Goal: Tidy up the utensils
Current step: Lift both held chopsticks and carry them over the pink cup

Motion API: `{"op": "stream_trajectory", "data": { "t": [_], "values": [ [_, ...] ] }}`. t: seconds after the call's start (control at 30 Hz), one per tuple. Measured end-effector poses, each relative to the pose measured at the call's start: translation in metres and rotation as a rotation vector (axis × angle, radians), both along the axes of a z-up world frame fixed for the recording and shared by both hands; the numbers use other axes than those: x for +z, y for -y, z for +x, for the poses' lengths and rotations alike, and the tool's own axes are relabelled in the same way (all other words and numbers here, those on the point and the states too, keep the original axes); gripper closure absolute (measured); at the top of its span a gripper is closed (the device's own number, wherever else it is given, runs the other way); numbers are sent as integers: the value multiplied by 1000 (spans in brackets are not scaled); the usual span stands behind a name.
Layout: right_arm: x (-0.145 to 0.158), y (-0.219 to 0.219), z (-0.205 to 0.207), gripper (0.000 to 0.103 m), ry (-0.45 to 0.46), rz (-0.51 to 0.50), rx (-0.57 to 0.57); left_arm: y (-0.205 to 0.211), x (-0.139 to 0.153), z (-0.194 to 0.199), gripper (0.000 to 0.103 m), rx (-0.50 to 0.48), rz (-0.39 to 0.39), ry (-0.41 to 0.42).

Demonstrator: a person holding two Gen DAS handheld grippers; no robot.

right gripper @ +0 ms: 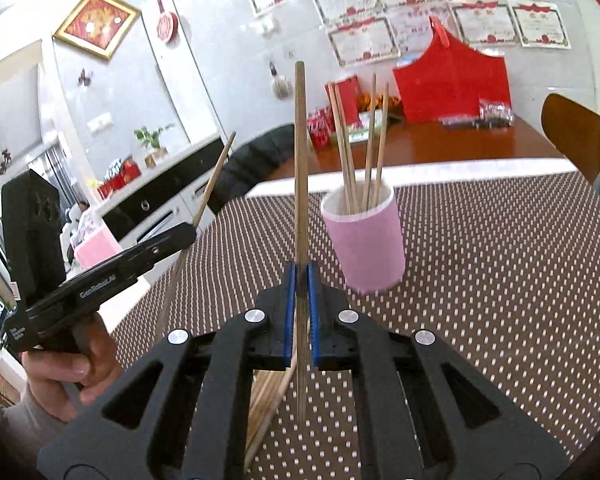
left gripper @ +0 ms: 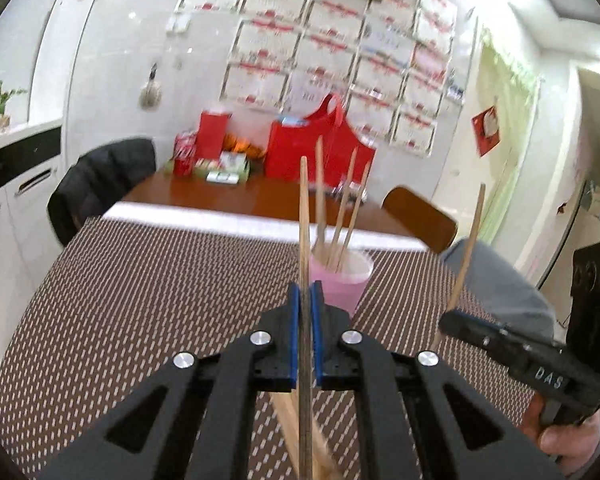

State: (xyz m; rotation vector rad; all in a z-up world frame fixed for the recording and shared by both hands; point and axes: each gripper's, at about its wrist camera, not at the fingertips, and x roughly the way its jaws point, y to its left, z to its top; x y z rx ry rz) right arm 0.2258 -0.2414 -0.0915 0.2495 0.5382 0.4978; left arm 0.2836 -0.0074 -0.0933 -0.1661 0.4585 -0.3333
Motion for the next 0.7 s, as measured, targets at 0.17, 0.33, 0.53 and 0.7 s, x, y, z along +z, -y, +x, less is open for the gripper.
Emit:
{"op": "stream_trajectory", "data": {
  "t": [0.17, 0.33, 0.53, 0.7],
  "values": [
    [24, 6, 14, 97, 59, 9, -13, 15, 35, 26, 97, -31, -45, 131],
    [65, 12, 36, 97, 148, 1, -30, 27, 67, 49, 97, -64, -112, 237],
    [106, 22, 70, 97, 225, 4, -52, 47, 97, 87, 97, -85, -168, 348],
    [116, 24, 99, 97, 241, -8, -71, 61, 94, 113, 97, -90, -203, 389]
  ]
}}
